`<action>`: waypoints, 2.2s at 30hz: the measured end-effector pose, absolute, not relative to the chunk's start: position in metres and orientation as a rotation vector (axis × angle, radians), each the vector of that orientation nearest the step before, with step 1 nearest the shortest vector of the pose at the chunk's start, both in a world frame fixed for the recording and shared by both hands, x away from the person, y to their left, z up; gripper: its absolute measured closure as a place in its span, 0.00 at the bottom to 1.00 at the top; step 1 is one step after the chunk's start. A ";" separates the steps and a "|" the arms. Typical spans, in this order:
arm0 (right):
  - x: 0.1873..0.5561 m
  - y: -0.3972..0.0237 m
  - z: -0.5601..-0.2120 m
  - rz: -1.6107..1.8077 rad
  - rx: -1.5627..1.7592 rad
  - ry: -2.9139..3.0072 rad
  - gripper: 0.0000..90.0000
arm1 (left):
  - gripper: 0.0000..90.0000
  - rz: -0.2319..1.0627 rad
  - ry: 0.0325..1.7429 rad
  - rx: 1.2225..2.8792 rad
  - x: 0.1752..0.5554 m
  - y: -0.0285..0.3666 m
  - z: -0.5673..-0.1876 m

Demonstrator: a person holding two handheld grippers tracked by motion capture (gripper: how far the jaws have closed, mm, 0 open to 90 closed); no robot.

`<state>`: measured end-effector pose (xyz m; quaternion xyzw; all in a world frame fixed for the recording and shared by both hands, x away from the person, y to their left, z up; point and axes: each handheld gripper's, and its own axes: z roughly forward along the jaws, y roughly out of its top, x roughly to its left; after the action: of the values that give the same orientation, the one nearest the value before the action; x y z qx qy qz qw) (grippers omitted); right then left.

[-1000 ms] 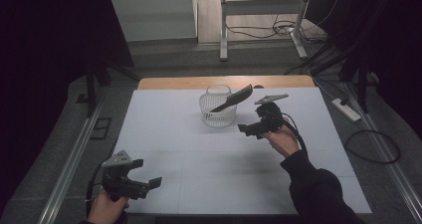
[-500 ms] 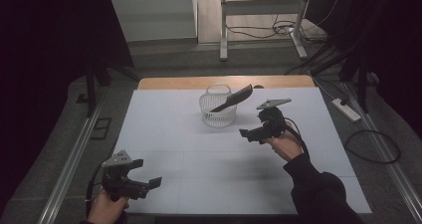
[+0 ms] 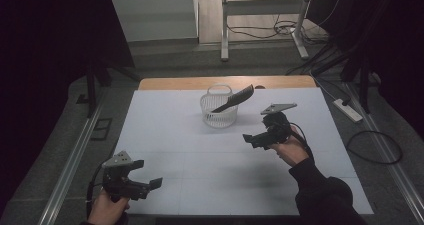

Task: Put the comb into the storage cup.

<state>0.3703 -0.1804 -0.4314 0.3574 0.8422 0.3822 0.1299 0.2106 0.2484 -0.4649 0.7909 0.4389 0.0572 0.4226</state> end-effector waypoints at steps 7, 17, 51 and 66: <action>0.363 -0.184 -0.430 1.110 1.025 2.445 0.00 | 0.00 0.142 1.100 1.980 0.211 0.248 -0.465; 0.352 -0.190 -0.428 1.101 1.009 2.450 0.00 | 0.01 0.142 1.100 1.980 0.211 0.248 -0.465; 0.319 -0.221 -0.430 1.052 1.015 2.451 0.00 | 0.00 0.143 1.100 1.979 0.211 0.248 -0.465; 0.303 -0.242 -0.431 1.056 1.057 2.434 0.00 | 0.01 0.140 1.105 1.976 0.211 0.248 -0.465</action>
<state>0.3029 -0.2422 -0.4311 0.3662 0.8436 0.3660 0.1421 0.2108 0.2482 -0.4650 0.7894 0.4413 0.0560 0.4231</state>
